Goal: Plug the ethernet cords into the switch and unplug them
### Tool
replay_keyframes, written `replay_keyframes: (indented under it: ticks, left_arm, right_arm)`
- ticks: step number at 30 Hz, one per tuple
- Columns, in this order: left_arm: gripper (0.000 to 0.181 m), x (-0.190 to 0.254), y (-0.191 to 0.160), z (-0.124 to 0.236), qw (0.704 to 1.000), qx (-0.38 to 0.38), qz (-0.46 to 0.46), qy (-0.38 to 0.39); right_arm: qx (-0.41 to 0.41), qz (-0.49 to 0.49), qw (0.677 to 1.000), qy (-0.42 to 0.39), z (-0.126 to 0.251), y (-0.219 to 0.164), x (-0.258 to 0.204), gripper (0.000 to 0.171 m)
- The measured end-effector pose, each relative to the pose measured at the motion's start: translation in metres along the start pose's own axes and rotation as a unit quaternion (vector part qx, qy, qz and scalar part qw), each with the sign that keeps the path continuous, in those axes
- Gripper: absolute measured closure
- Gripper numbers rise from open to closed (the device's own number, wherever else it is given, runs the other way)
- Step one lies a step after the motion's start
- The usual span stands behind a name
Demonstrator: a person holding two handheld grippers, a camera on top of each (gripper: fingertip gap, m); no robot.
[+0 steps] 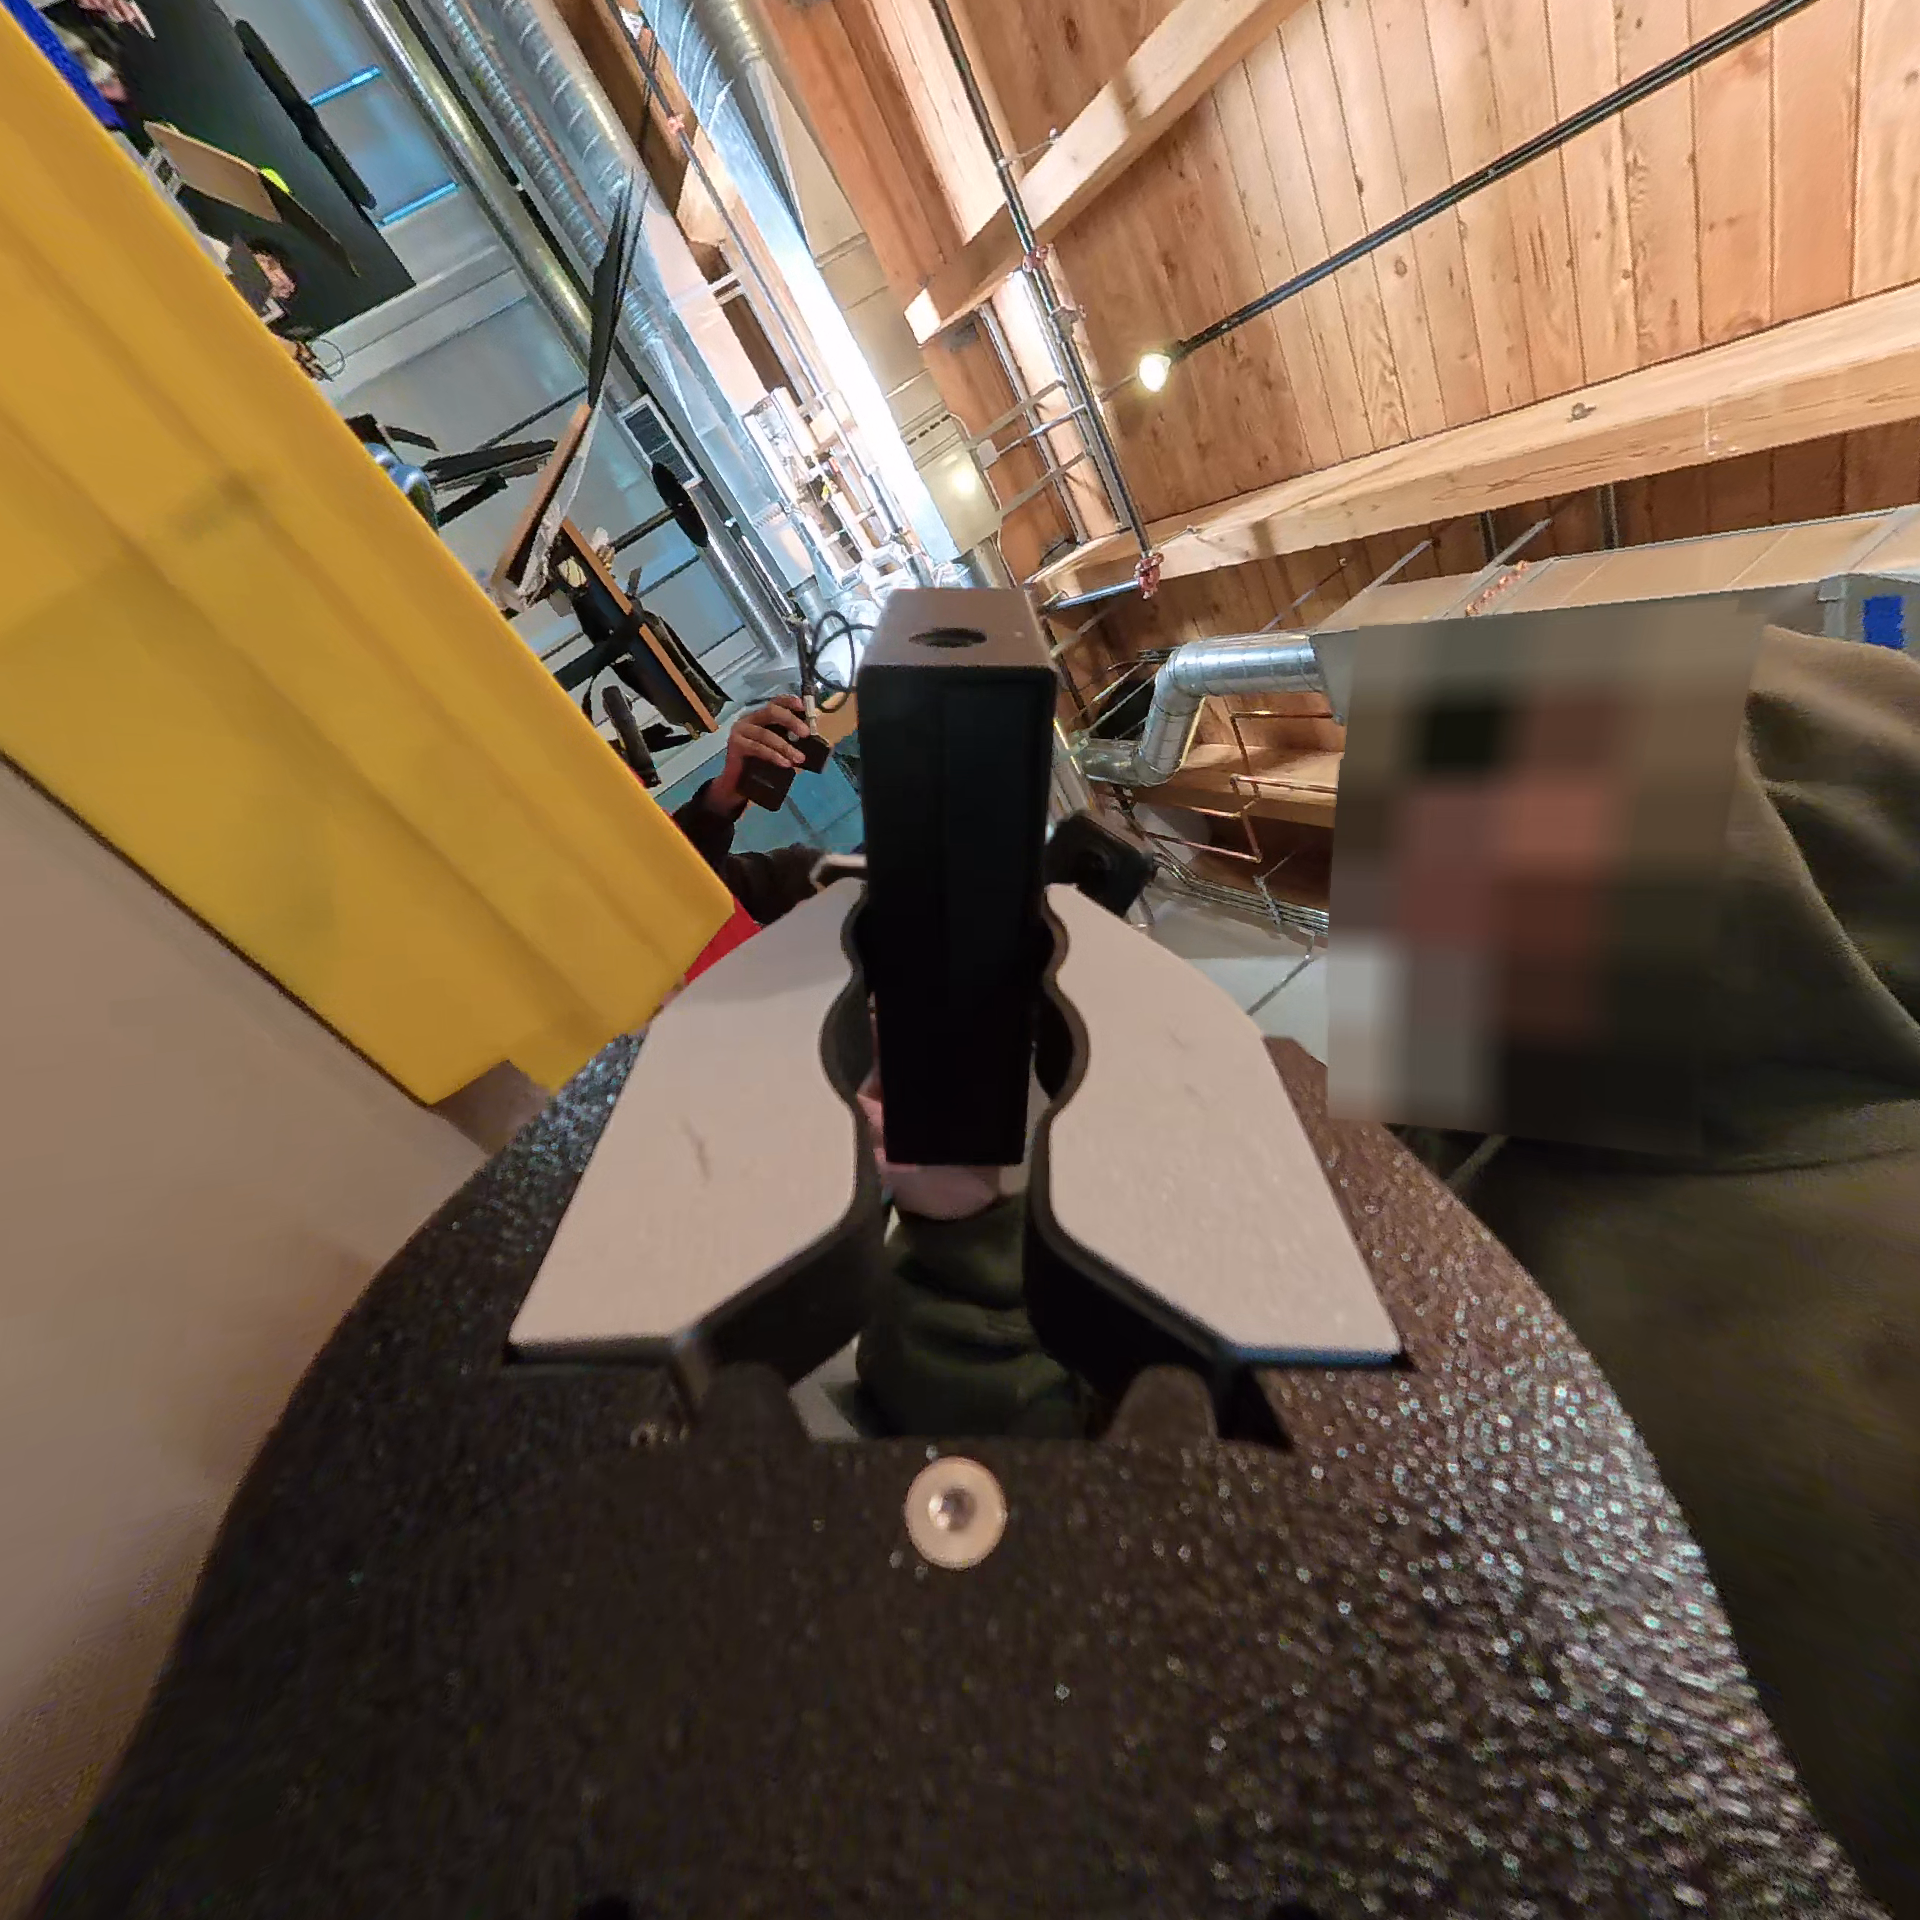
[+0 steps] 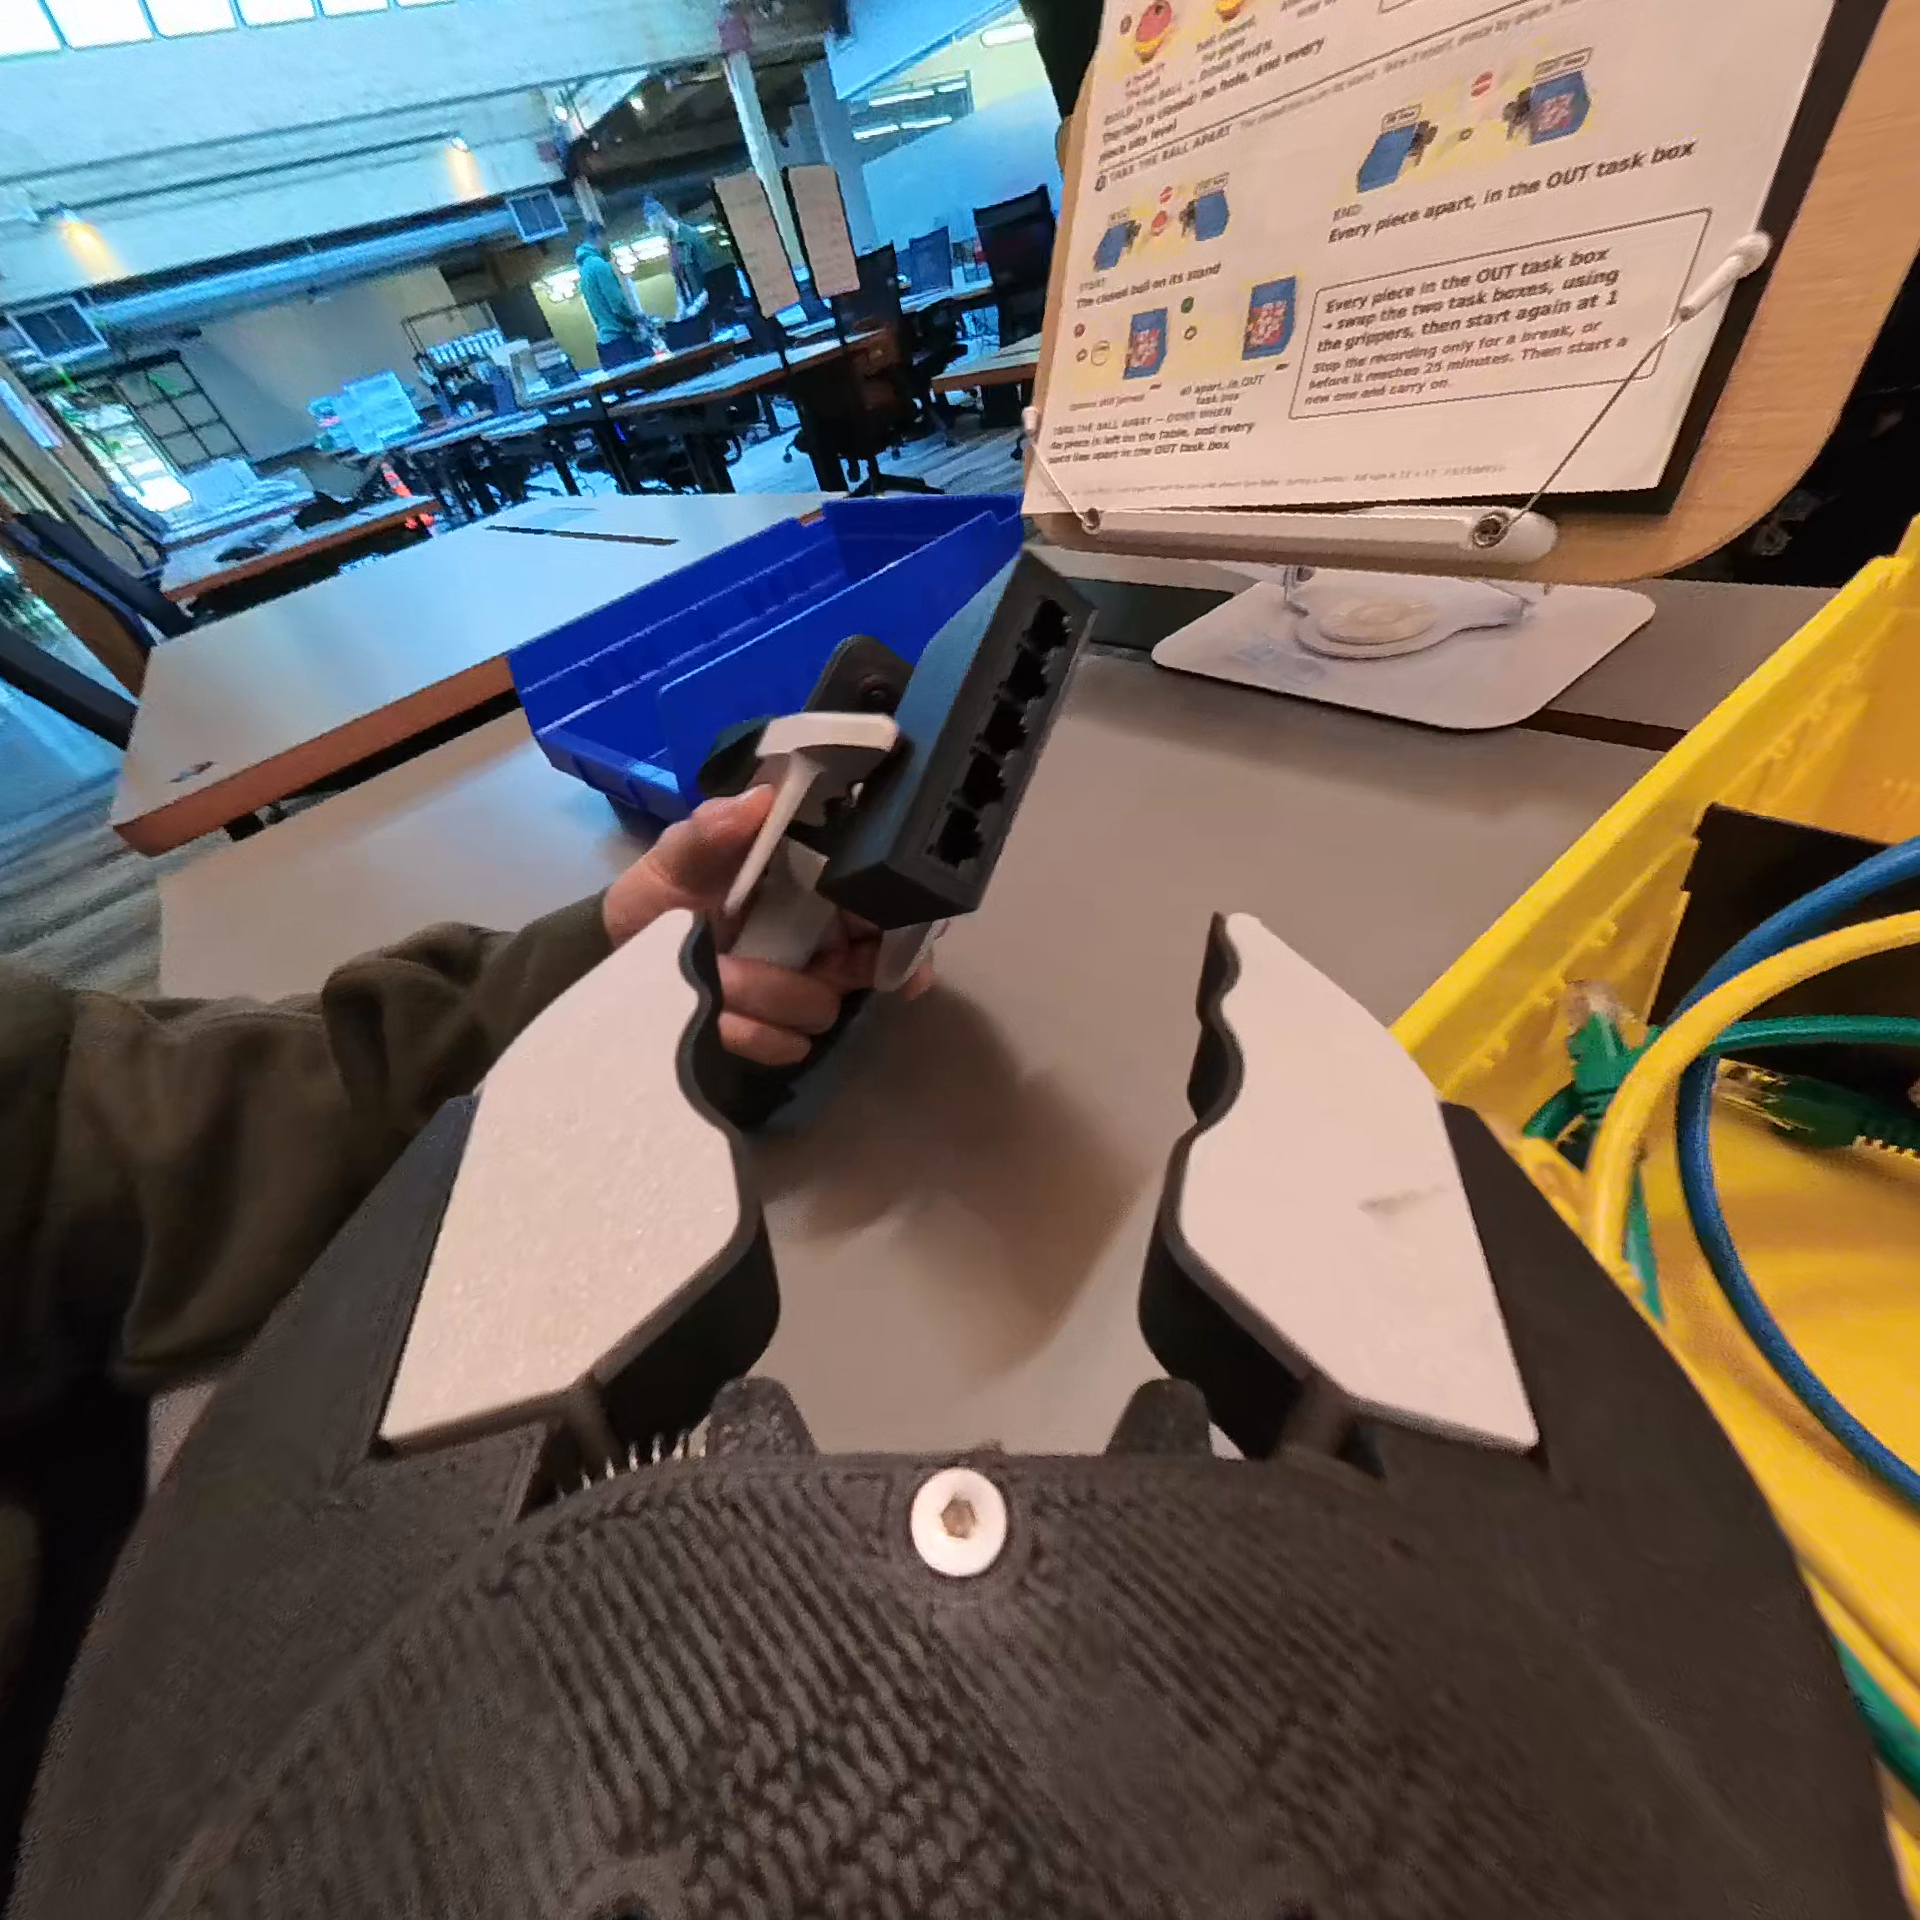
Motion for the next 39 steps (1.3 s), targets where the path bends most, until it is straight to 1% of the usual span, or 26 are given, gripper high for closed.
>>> replay_keyframes:
  ticks: [1,4,7,13,17,20,23,26,29,33,36,38,39]
  left_arm:
    - [0.154,-0.002,0.002,0.001,1.000,0.004,0.001,0.004]
    - [0.154,-0.009,0.007,0.004,1.000,0.022,0.011,0.016]
    - [0.155,-0.011,0.010,0.009,0.999,0.039,0.024,0.024]
    - [0.155,-0.014,-0.005,0.005,0.997,0.030,0.052,0.041]
    - [0.155,-0.012,-0.015,0.000,0.997,0.021,0.061,0.040]
    - [0.154,-0.009,-0.013,0.002,0.998,0.027,0.050,0.042]
    - [0.154,-0.005,-0.008,0.006,0.998,0.033,0.036,0.039]
    - [0.154,0.000,-0.003,0.006,0.998,0.043,0.031,0.031]
    - [0.154,0.000,-0.007,0.003,0.999,0.028,0.018,0.043]
    - [0.154,-0.004,-0.016,-0.001,0.998,0.013,0.022,0.054]
    - [0.154,-0.008,-0.024,-0.003,0.998,-0.003,0.031,0.062]
    - [0.155,-0.008,-0.028,-0.006,0.997,-0.013,0.027,0.065]
    - [0.155,-0.007,-0.029,-0.008,0.997,-0.018,0.026,0.064]
  right_arm:
    - [-0.002,0.000,1.000,0.003,0.001,-0.003,-0.002,0.083]
    - [-0.019,0.001,1.000,-0.013,0.007,-0.018,0.000,0.082]
    - [-0.006,0.000,0.999,-0.045,0.019,-0.023,0.006,0.083]
    - [0.022,-0.003,0.996,-0.088,0.036,-0.026,0.013,0.088]
    - [0.010,0.001,0.996,-0.085,0.030,-0.038,0.008,0.087]
    - [0.013,-0.003,0.997,-0.075,0.026,-0.041,0.000,0.086]
    - [0.030,-0.016,0.996,-0.079,0.026,-0.036,-0.002,0.088]
    - [0.035,-0.028,0.997,-0.061,0.022,-0.036,-0.011,0.089]
    - [0.036,-0.023,0.997,-0.068,0.019,-0.039,-0.010,0.090]
    - [0.064,-0.020,0.994,-0.081,0.022,-0.033,-0.003,0.088]
    - [0.093,-0.044,0.992,-0.075,0.025,-0.026,0.004,0.087]
    - [0.087,-0.082,0.991,-0.065,0.022,-0.031,0.008,0.086]
    - [0.081,-0.105,0.990,-0.047,0.019,-0.034,0.006,0.086]
Point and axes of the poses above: each gripper's, where its closed fingertips meet, z back along the fingers, y out of its top, x = y × z across the jaws, the point moved 1 cm from there along z, back along the fingers, and after that the axes turned 13 degrees about -z, right-handed, at the moved point
